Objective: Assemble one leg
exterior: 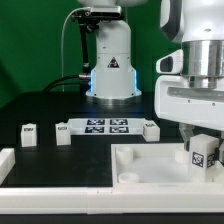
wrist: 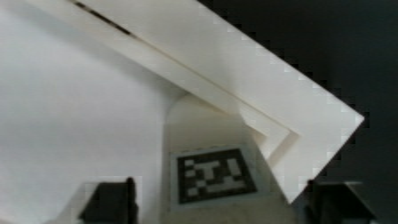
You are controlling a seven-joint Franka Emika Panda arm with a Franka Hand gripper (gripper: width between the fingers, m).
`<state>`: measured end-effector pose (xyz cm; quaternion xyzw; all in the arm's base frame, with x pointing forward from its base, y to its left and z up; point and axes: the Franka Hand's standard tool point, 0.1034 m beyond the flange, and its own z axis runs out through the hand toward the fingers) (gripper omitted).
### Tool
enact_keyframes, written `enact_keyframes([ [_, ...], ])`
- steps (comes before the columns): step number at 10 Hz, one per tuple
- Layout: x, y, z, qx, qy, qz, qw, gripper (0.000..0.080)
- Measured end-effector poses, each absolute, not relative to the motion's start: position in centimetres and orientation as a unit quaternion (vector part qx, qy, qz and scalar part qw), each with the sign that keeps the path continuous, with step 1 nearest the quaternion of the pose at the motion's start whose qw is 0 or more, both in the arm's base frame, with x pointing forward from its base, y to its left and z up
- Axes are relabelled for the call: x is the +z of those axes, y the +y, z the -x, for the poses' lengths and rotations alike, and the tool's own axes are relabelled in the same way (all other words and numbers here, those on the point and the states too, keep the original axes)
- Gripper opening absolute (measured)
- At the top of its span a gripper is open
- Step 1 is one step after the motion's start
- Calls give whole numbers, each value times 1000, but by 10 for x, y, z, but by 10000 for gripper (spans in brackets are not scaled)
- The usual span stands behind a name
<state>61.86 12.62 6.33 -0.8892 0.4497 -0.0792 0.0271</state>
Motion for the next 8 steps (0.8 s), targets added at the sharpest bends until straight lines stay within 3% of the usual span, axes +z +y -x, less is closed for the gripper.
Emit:
enact_keyframes([
  [1,63,127,-619,-80,437,896,26,603],
  [3,64,126,-619,-85,305,949,14,642],
  [8,65,126,-620,-74,-80,994,-29,649],
])
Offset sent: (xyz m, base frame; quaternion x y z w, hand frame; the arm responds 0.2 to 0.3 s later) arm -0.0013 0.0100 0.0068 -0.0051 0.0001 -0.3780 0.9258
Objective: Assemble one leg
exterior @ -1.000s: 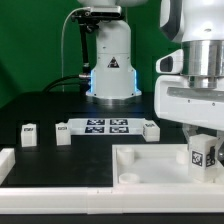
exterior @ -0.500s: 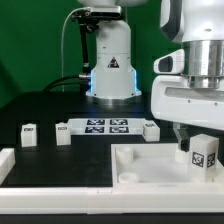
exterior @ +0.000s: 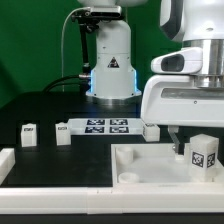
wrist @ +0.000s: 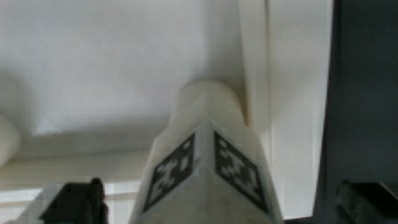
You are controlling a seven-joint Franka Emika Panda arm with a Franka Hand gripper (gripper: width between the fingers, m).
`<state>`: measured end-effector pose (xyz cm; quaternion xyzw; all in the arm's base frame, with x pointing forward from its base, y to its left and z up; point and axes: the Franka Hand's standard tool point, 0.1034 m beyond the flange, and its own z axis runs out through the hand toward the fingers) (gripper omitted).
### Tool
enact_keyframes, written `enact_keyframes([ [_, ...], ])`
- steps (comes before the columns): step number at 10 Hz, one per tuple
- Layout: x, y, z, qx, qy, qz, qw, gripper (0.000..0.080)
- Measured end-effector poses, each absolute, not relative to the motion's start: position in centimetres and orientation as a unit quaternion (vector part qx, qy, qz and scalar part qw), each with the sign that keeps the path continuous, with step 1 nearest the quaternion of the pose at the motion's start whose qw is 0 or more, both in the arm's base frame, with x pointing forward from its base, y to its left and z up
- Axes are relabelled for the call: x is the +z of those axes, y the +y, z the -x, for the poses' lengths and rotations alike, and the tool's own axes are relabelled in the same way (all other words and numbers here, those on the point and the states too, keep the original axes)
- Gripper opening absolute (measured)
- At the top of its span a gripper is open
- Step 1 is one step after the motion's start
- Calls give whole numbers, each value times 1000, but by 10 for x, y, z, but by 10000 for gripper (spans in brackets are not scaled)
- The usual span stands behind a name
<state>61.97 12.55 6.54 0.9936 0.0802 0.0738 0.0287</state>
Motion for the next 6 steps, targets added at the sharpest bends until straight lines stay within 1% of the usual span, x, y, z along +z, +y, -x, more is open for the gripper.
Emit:
enact_keyframes([
  [3,66,122,-620,61,240,-967,54,649],
  [4,66,121,-621,59,260,-962,59,649],
  [5,66,120,-621,60,256,-963,58,649],
  [6,66,120,-620,60,250,-965,58,525],
])
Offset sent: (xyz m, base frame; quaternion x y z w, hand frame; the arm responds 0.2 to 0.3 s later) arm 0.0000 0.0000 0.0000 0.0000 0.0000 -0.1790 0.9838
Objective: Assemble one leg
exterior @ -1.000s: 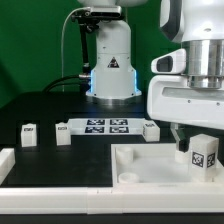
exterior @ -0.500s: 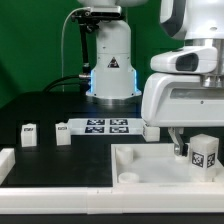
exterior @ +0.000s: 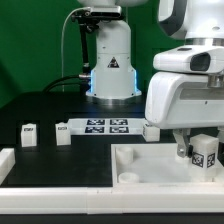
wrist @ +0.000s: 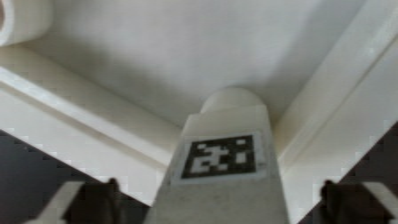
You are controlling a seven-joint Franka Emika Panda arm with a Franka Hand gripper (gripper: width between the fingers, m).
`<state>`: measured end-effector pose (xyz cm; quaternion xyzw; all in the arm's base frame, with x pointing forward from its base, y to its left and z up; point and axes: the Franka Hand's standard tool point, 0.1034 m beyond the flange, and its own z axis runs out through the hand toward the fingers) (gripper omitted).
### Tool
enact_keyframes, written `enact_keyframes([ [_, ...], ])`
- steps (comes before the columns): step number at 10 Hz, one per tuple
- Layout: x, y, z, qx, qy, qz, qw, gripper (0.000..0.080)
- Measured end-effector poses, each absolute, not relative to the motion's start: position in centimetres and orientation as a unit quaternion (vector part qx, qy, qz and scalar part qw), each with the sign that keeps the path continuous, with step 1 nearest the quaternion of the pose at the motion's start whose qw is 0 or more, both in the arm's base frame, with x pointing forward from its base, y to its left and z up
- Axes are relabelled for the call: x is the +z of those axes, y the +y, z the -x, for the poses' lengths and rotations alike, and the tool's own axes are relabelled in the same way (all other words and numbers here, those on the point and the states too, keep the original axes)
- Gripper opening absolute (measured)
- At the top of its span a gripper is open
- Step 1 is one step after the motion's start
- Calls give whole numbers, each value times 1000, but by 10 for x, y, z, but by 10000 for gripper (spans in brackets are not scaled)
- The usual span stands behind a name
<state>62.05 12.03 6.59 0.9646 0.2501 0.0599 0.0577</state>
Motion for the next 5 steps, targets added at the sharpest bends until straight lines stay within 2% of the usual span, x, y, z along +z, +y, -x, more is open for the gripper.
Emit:
enact_keyframes([
  [1,66,120,-620,61,230,-970,56,355],
  [2,66,120,-621,61,230,-970,57,355],
  [3,66,120,-621,63,208,-975,54,293],
  [5,66,122,-620,74,45,-995,41,293],
])
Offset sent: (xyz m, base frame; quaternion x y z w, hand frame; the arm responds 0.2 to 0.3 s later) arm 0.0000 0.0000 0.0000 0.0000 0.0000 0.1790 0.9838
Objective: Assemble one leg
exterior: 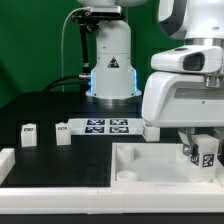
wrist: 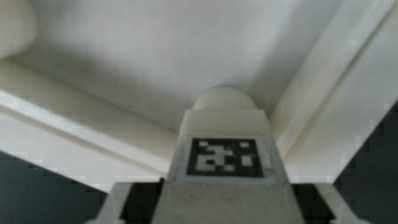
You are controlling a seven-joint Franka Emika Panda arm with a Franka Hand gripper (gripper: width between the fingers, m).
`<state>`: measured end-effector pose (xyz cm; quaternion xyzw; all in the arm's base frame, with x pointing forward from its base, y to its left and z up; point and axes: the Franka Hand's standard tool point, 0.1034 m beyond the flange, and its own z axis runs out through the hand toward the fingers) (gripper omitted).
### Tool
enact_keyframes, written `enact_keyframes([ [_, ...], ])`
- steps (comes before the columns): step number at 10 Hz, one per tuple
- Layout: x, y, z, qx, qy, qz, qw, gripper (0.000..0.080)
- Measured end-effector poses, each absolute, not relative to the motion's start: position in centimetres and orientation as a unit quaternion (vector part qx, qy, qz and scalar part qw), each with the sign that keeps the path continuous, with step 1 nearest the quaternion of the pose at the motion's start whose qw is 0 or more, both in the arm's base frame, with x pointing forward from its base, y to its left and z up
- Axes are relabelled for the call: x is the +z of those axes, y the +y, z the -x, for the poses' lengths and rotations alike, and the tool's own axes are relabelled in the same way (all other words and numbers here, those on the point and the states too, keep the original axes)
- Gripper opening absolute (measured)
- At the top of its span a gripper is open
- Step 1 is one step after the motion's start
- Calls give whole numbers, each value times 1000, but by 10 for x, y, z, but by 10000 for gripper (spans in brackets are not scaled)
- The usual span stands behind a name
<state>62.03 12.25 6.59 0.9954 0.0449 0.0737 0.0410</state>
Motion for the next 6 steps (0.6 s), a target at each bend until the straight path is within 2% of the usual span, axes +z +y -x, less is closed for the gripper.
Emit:
enact_keyframes([
  [3,65,124,-620,87,-187,-978,27,293],
  [4,65,119,-620,90,-254,-963,29,293],
  [6,65,102,-619,92,-349,-931,49,307],
])
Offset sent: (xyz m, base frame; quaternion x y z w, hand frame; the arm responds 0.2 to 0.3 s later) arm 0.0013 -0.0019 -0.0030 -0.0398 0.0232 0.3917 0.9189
